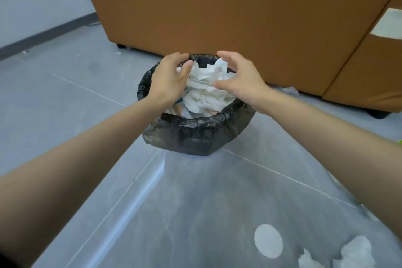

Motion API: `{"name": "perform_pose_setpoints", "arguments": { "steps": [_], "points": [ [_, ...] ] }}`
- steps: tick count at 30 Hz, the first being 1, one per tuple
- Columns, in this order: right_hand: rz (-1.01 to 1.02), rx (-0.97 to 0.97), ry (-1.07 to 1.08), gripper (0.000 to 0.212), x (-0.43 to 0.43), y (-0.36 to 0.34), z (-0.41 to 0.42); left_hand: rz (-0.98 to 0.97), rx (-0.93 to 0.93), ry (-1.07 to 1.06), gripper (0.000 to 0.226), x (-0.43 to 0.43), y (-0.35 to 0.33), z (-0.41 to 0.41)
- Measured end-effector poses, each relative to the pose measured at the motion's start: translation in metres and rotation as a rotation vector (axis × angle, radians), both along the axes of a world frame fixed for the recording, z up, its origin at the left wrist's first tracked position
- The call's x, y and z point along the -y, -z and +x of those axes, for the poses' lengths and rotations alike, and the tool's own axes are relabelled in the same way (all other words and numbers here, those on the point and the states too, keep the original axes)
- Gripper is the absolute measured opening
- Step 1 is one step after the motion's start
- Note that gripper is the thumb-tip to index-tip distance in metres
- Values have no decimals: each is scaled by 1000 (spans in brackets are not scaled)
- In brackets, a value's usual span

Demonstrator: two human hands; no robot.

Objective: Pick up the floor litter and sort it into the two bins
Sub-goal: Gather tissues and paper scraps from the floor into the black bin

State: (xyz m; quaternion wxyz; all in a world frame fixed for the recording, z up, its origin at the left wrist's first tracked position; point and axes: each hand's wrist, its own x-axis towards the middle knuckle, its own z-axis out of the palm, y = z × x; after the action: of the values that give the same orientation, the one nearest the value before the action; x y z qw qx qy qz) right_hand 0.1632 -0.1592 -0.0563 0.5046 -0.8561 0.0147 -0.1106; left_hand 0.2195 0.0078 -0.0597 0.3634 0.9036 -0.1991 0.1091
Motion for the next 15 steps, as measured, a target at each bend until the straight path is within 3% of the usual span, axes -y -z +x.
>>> {"name": "perform_pose_setpoints", "arguments": {
  "steps": [7,12,15],
  "points": [
    [102,72,188,36,30,10,-33,-82,73,116,36,41,-6,-34],
    [156,-39,265,27,67,22,-96,-140,99,284,33,86,-3,-74],
    [182,-119,319,29,86,35,-146,-218,15,369,36,106,6,-113]
  ]
}}
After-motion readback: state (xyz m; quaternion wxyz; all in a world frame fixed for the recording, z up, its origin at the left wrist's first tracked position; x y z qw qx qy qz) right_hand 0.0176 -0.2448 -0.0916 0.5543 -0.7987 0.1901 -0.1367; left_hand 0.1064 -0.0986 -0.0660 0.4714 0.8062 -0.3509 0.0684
